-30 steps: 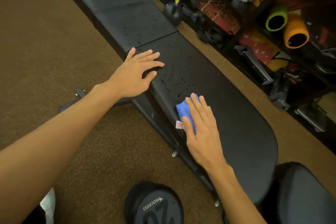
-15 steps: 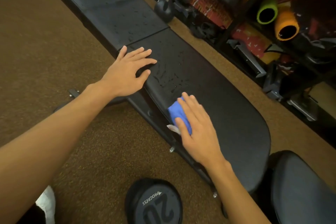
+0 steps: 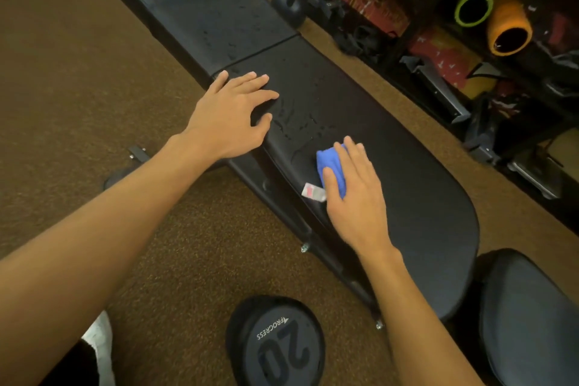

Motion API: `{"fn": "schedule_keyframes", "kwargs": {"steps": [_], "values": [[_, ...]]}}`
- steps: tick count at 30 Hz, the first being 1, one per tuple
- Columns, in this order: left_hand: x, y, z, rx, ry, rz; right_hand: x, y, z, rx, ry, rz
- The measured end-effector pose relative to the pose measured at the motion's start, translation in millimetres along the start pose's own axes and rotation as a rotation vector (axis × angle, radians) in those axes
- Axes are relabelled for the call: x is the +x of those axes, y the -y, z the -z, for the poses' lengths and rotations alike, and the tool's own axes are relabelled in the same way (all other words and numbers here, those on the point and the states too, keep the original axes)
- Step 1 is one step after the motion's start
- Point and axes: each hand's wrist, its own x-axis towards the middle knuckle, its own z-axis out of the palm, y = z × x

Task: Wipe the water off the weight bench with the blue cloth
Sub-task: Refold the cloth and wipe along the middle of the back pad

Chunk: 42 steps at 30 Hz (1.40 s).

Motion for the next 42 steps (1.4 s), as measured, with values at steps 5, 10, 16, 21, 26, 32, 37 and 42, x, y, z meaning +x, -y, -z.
{"fn": "schedule_keyframes", "kwargs": {"steps": [5, 10, 16, 21, 26, 32, 37, 42], "values": [[1, -3, 3, 0.008, -0.009, 0.006, 13, 32, -11, -0.032, 0.068, 0.145], [-3, 0, 5, -0.007, -0.015, 0.003, -6, -3, 7, -0.018, 0.088, 0.189], [-3, -6, 8, -0.016, -0.007, 0.024, 25, 36, -15, -0.042, 0.049, 0.060], [-3, -3, 8, -0.041, -0.001, 0.016, -5, 6, 7, -0.040, 0.136, 0.300], [-5, -3, 9, -0.048, 0.003, 0.018, 35, 7, -4, -0.016, 0.018, -0.092], [-4, -3, 7, -0.060, -0.008, 0.025, 16, 10, 5, 0.008, 0.157, 0.288], [-3, 0, 7, -0.056, 0.007, 0.019, 45, -19, 9, 0.031, 0.060, -0.022], [-3, -2, 6, -0.066, -0.012, 0.020, 47, 7, 3, 0.002, 0.129, 0.145]]}}
